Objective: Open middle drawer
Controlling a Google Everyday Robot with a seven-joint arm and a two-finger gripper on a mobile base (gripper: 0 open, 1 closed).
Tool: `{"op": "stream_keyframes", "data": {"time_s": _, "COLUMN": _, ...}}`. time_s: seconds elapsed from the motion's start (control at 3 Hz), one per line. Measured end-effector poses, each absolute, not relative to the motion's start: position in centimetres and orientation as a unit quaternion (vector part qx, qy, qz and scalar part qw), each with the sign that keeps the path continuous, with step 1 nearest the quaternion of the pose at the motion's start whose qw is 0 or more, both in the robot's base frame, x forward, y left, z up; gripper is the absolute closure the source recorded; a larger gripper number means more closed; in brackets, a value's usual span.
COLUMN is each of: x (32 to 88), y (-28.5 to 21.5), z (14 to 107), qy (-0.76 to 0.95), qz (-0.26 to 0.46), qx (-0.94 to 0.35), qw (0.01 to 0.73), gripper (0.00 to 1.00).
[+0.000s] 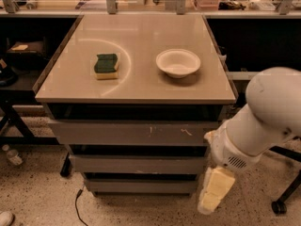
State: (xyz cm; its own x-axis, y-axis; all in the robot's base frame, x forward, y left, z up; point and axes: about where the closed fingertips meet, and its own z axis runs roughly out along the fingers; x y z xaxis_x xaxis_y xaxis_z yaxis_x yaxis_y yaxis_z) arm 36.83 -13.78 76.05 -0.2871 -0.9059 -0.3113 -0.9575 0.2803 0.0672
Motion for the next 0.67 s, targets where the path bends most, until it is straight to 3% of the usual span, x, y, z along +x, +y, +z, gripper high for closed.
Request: {"op": "stream_keyframes", "data": {"time_s": 0.67, "x": 35.4, "y": -8.4, "z": 62.8, "qy": 0.796, "qz": 0.206, "qx": -0.562, "qw": 0.091, "gripper": 0.0}}
